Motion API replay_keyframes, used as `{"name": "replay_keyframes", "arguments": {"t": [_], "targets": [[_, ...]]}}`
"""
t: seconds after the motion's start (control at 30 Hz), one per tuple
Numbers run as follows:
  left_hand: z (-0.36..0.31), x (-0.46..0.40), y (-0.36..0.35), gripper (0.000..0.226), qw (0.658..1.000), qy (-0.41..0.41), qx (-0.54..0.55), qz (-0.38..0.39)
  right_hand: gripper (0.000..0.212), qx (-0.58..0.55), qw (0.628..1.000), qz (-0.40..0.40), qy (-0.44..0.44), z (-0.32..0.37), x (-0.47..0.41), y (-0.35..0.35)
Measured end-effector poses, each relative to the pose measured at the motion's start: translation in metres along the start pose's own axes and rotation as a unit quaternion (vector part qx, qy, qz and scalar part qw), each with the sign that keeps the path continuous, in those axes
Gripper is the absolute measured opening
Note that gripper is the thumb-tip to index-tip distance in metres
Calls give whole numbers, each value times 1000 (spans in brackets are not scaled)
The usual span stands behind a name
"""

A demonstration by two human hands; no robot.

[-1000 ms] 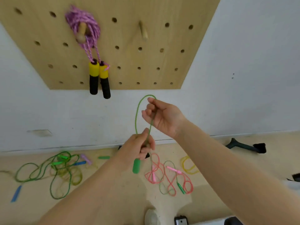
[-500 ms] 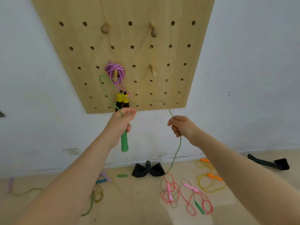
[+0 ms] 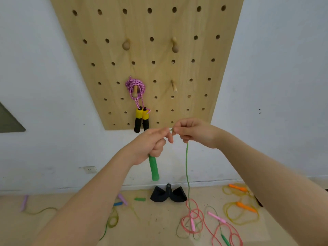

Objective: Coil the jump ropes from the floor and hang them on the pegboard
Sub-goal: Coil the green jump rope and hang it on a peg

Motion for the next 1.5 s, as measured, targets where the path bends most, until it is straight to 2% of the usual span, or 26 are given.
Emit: {"name": "replay_keyframes", "arguments": {"t": [0.13,0.27,0.33,0.4,0.47,0.53,0.6,0.7,0.77,0.87,0.93,1.03,1.17,1.23,1.3,1.4,1.43,1.5], "targets": [[-19,-4,-17,36,982,-69,170,51,22,-16,995,-96,9,-13,-1,40],[-37,-5,-29,41,947,-106,268,141,24,1,979,-196,-54,-46,8,76],[-40,-11,-33,43,944,-108,291,116,24,54,971,-211,-98,-59,12,82],[-35,-21,-36,39,952,-101,285,50,25,160,963,-179,-120,-62,12,78],[-30,-32,-48,32,952,-92,292,31,26,280,946,-113,-117,-53,10,68],[-26,-44,-59,29,961,-97,260,6,31,403,908,-24,-111,-44,8,54],[-21,-57,-66,27,975,-106,191,-51,34,463,880,55,-94,-33,12,42],[-15,-67,-70,28,987,-92,96,-94,30,452,886,97,-32,-12,26,41],[-8,-72,-69,29,990,-61,87,-88,26,429,901,71,-8,0,34,53],[-3,-73,-81,27,996,-27,80,-39,19,435,900,-6,16,6,39,76],[-4,-71,-93,26,997,-18,78,-7,16,414,906,-89,13,6,41,97],[-9,-70,-100,28,995,-8,100,9,16,277,944,-180,25,3,46,120],[-15,-62,-108,40,992,23,91,80,6,111,981,-137,83,-4,43,113],[-22,-55,-111,36,989,20,100,105,4,63,984,-135,96,-8,38,112],[-31,-50,-113,29,986,-8,119,113,12,37,986,-128,96,-14,34,108],[-41,-50,-116,28,981,-65,142,111,34,57,992,-103,54,-27,31,98],[-42,-52,-117,31,980,-82,151,101,36,91,991,-87,37,-31,31,93],[-42,-59,-116,37,976,-113,174,63,28,199,980,-22,-1,-40,32,81]]}}
Point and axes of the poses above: each hand's wrist, its own x-axis away from the middle knuckle, its own y-axis out of the back of the hand, z = x × y, the point moved 5 cm from there along -x, towards the middle knuckle, and after that the axes turned 15 degrees about x, right-handed, at the moved point
